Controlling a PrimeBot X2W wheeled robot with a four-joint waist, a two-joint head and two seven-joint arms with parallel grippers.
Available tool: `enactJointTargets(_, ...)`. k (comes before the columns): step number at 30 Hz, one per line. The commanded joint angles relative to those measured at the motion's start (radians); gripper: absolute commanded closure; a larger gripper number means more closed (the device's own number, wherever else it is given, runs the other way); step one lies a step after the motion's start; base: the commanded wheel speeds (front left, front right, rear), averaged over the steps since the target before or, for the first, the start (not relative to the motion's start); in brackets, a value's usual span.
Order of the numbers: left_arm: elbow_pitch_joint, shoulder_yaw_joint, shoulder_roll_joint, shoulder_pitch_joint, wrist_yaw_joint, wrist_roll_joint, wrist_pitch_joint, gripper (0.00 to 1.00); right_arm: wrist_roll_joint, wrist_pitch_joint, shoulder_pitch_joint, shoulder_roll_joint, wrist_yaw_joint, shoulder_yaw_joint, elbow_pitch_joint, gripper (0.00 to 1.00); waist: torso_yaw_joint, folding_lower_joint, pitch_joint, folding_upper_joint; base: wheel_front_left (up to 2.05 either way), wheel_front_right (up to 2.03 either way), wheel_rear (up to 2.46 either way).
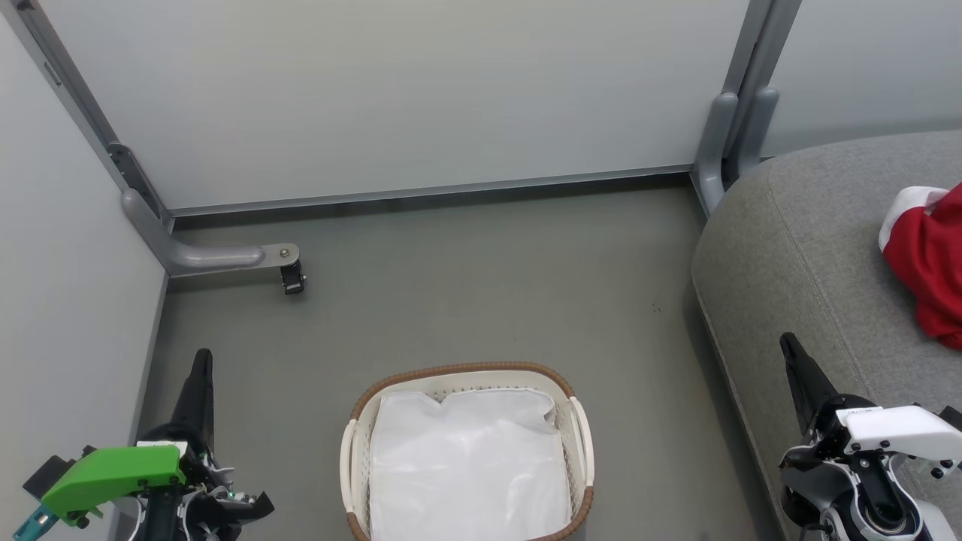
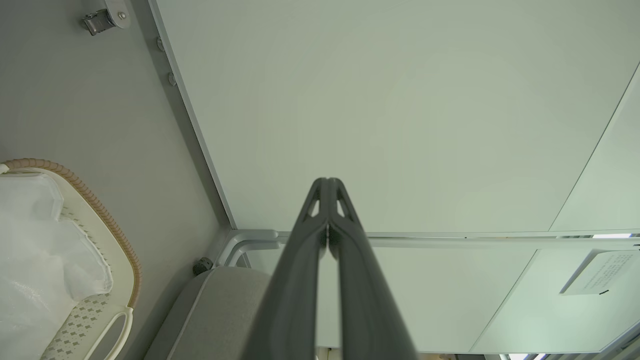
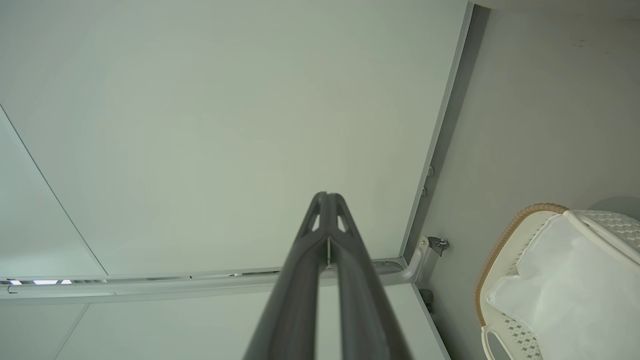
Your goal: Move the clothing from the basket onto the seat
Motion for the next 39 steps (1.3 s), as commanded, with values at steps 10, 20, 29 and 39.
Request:
enactJointTargets(10, -0.002, 0.003, 0.006, -0.01, -0.004, -0.003, 0.003, 1.0, 0.004, 0.003, 0.011, -0.006, -0.001, -0.002, -0.003, 1.0, 0.0, 0.0, 0.0, 0.0, 0.0, 0.0, 0.0)
enactJointTargets(20, -0.002, 0.002, 0.006, -0.01, -0.004, -0.003, 0.003, 1.0, 0.004, 0.003, 0.011, -0.006, -0.001, -0.002, -0.003, 1.0, 0.0, 0.0, 0.0, 0.0, 0.0, 0.0, 0.0)
enactJointTargets(29, -0.002, 0.002, 0.006, -0.01, -0.004, -0.003, 0.003, 1.0, 0.004, 0.003, 0.011, -0.006, -0.001, -0.002, -0.003, 1.0, 0.0, 0.0, 0.0, 0.0, 0.0, 0.0, 0.0)
enactJointTargets(39, -0.002, 0.002, 0.006, -0.01, -0.004, -0.003, 0.003, 1.0, 0.004, 0.003, 0.011, -0.006, -0.001, -0.002, -0.003, 1.0, 0.0, 0.0, 0.0, 0.0, 0.0, 0.0, 0.0)
